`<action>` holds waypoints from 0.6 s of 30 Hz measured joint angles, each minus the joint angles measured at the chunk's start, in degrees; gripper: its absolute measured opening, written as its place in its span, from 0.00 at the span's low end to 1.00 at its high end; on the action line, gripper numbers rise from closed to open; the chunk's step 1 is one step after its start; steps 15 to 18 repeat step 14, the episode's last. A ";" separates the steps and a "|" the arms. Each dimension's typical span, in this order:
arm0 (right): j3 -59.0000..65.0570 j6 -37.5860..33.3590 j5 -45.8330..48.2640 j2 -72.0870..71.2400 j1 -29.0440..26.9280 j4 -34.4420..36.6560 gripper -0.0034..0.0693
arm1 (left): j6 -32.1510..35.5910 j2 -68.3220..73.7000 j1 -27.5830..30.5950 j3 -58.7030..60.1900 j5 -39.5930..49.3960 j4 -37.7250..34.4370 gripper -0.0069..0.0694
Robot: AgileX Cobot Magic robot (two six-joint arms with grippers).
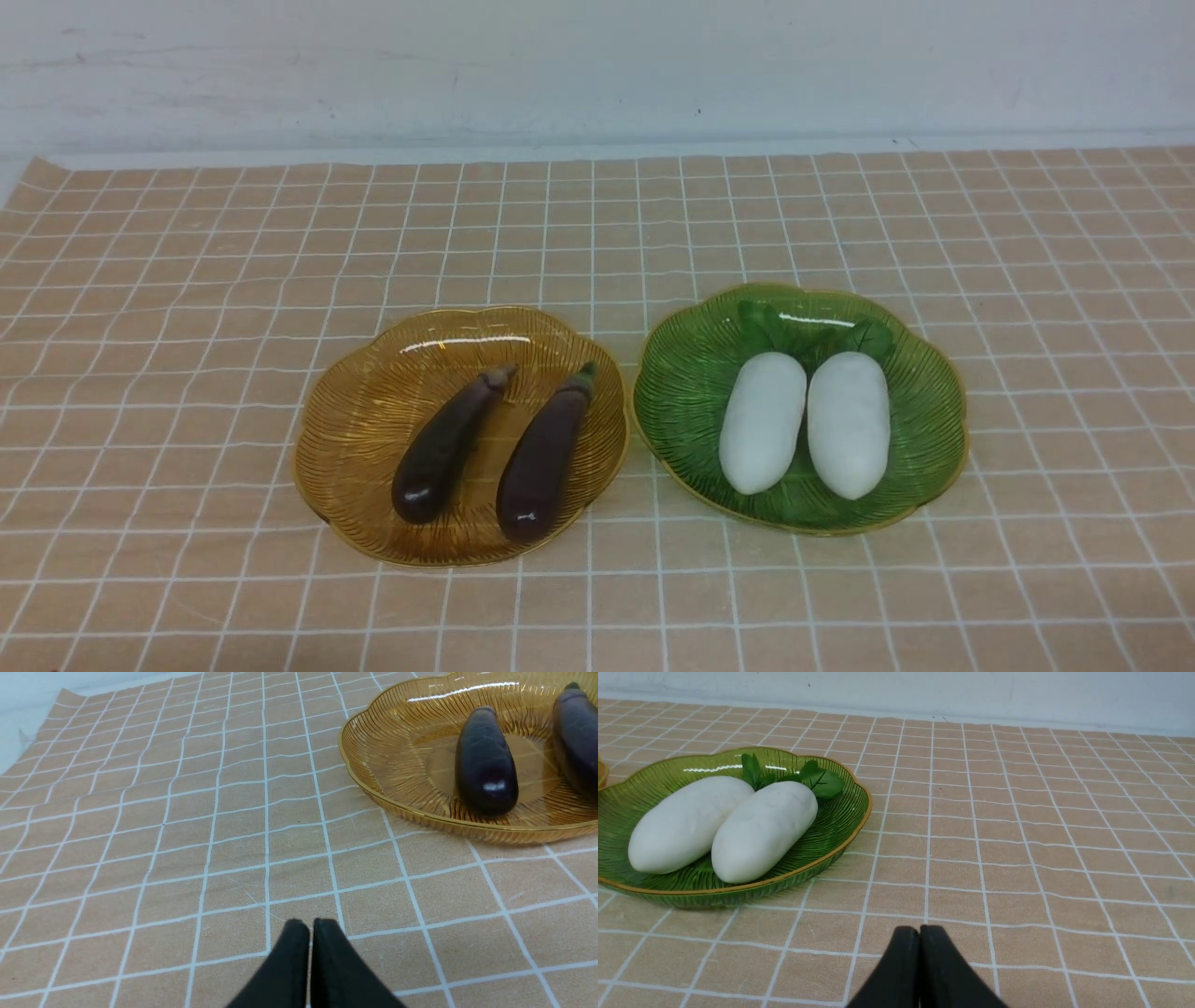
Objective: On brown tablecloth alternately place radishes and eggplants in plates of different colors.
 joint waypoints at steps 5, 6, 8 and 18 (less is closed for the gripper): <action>0.00 0.42 0.00 0.00 0.00 0.00 0.03 | 0.00 0.00 0.00 0.00 0.00 0.00 0.09; 0.00 0.47 0.00 0.00 0.00 0.00 0.03 | 0.00 0.00 0.00 0.00 0.00 0.00 0.09; 0.00 0.59 0.00 0.00 0.00 0.00 0.03 | 0.00 0.00 0.00 0.00 0.00 0.00 0.09; 0.00 0.59 0.00 0.00 0.00 0.00 0.03 | 0.00 0.00 0.00 0.00 0.00 0.00 0.09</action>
